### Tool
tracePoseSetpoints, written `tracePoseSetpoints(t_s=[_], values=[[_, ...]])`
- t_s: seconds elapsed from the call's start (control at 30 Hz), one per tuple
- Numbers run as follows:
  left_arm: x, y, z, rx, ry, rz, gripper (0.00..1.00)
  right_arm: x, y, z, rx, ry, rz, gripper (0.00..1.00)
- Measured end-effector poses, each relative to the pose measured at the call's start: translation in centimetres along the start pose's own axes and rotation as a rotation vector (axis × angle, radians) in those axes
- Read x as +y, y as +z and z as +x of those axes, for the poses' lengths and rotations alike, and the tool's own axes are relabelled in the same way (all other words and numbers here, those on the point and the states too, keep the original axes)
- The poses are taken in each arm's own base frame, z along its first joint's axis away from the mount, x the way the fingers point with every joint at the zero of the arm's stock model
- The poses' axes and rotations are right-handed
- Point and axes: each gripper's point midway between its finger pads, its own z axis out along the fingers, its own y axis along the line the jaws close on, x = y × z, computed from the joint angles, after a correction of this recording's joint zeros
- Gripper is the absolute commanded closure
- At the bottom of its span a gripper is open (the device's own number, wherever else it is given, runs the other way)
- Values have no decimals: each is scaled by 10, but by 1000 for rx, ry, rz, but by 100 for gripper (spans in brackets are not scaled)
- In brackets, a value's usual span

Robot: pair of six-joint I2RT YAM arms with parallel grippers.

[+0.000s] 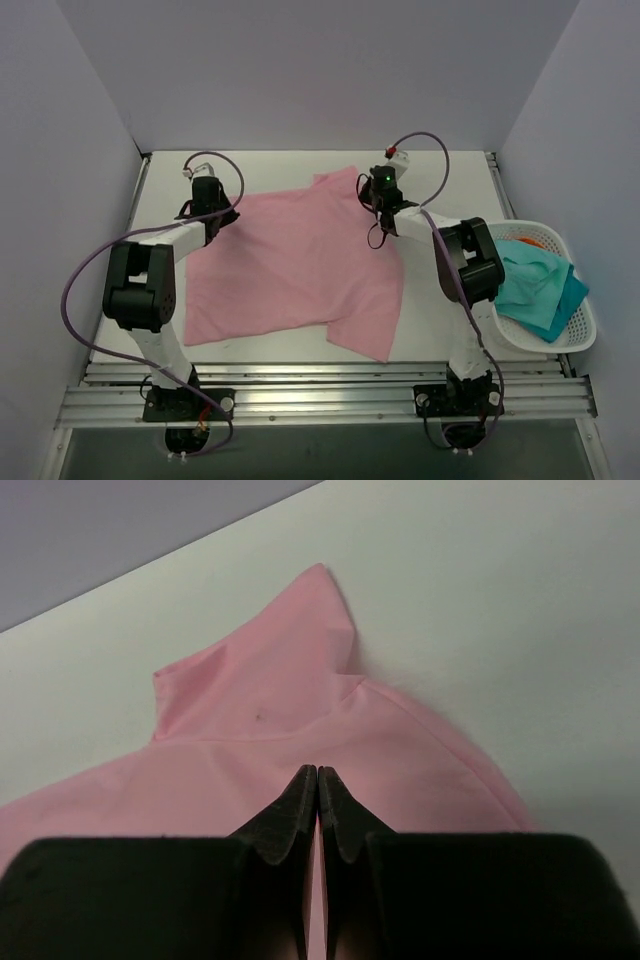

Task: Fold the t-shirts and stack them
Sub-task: Flatten the tshirt out

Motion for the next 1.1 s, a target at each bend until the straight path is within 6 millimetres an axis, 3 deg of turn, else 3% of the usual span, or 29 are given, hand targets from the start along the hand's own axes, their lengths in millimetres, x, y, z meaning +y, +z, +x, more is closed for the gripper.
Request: tracePoseSetpoints(t_s=[0.1, 0.3, 0.6, 0.73, 0.9, 1.1], values=[[3, 9, 7, 21, 0, -12, 82, 9, 12, 5, 19, -10, -15, 100], [-1, 20, -10, -9, -7, -13, 82, 22, 40, 7, 14, -16, -45, 100], [26, 41, -23, -13, -27, -121, 81, -19, 73, 50, 92, 23, 5, 100], [37, 52, -15, 21, -38, -161, 81, -34, 78, 37, 73, 60, 13, 100], [42, 52, -7, 50, -39, -182, 79, -63, 91, 20, 35, 127, 29, 100], [44, 52, -9, 41, -36, -194, 76, -110, 101, -7, -19, 225, 68, 100]])
